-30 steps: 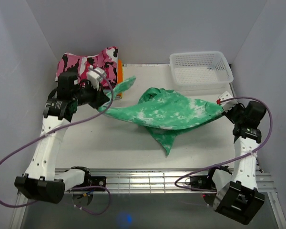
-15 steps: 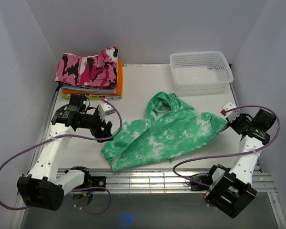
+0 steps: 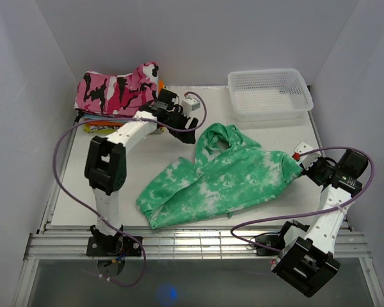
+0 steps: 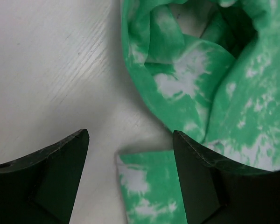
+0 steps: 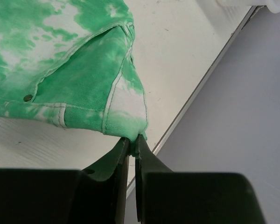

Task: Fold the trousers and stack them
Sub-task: Flatten the trousers out

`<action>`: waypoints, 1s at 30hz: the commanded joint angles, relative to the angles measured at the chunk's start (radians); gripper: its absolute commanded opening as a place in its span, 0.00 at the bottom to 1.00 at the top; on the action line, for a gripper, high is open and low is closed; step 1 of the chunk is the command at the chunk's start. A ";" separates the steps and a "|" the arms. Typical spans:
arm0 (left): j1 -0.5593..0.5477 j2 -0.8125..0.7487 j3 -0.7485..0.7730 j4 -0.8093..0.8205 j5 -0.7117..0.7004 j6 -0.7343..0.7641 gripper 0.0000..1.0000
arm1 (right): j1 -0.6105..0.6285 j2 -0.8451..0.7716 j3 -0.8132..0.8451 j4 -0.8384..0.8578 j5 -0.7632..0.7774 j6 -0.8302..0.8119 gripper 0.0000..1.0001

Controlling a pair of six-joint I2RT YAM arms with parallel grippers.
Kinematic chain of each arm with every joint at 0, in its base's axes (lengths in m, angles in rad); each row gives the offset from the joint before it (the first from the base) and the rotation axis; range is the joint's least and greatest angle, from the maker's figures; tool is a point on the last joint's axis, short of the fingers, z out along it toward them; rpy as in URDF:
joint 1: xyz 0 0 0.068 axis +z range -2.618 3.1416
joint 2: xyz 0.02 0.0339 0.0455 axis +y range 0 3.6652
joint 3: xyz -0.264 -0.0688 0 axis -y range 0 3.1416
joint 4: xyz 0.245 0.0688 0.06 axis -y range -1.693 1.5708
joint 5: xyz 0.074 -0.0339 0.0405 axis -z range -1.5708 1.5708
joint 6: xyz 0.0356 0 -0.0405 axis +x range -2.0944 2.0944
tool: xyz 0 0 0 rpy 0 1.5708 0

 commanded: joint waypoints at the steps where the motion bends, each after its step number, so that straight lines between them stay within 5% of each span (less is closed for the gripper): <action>1: -0.058 0.143 0.167 -0.001 -0.096 -0.124 0.83 | -0.003 -0.020 0.044 -0.053 -0.007 -0.057 0.08; 7: -0.108 0.318 0.280 -0.064 -0.159 -0.154 0.79 | 0.002 -0.031 0.055 -0.048 0.010 -0.008 0.08; 11: -0.110 0.338 0.288 -0.084 -0.087 -0.195 0.39 | 0.002 -0.028 0.041 -0.047 0.015 -0.007 0.08; 12: -0.108 0.332 0.294 -0.090 -0.102 -0.186 0.20 | 0.002 -0.028 0.038 -0.048 0.015 -0.011 0.08; 14: -0.104 0.314 0.311 -0.088 -0.205 -0.152 0.03 | 0.003 -0.024 0.035 -0.048 0.015 -0.023 0.08; 23: -0.058 0.038 0.395 -0.093 -0.480 0.173 0.00 | 0.003 0.004 -0.002 -0.045 0.033 -0.052 0.08; 30: -0.056 -0.237 0.173 -0.144 -0.639 0.325 0.00 | 0.002 0.016 -0.028 -0.039 0.047 -0.075 0.08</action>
